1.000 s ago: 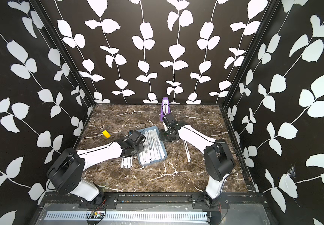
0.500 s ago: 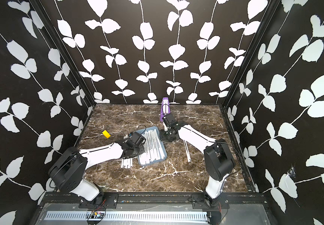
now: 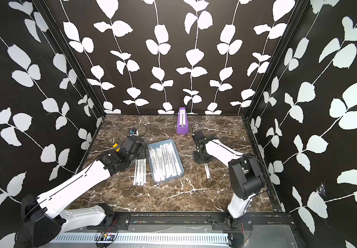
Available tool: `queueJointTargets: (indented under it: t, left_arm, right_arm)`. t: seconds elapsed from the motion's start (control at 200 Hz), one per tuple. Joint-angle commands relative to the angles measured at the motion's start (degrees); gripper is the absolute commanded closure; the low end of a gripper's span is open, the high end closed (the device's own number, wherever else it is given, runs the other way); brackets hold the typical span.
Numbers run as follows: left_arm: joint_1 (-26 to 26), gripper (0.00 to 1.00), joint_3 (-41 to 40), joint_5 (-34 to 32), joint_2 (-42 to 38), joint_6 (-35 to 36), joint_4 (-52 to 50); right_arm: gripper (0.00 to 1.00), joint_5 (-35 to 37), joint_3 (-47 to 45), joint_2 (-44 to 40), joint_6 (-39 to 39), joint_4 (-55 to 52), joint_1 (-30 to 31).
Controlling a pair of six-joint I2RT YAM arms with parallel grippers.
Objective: Put the straws into the storage box
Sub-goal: Pick up the straw from the center of the board.
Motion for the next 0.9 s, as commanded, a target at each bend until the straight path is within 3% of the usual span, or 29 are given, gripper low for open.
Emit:
queueJointTargets:
  t: [0.0, 0.125, 0.48, 0.695, 0.895]
  left_arm:
    - [4.3, 0.10, -7.0, 5.6, -4.7, 2.4, 5.3]
    - [4.9, 0.11, -11.3, 6.3, -8.5, 1.8, 9.6]
    - [5.0, 0.13, -12.0, 7.1, -7.1, 0.8, 8.4]
    - [4.9, 0.13, -12.3, 7.0, -6.8, 0.3, 8.3]
    - [4.9, 0.14, -11.8, 5.2, -7.0, 0.8, 6.3]
  right_arm:
    - [0.75, 3.4, -0.7, 1.9, -2.2, 0.1, -0.8]
    - [0.74, 2.8, 0.3, 4.0, -2.8, 1.0, -1.4]
    - [0.76, 2.5, 0.5, 8.2, -3.7, 3.0, -2.6]
    - [0.87, 0.5, -0.3, 8.7, -3.2, 4.1, -2.4]
    - [0.93, -0.6, 0.3, 4.3, -0.3, 2.5, 2.6]
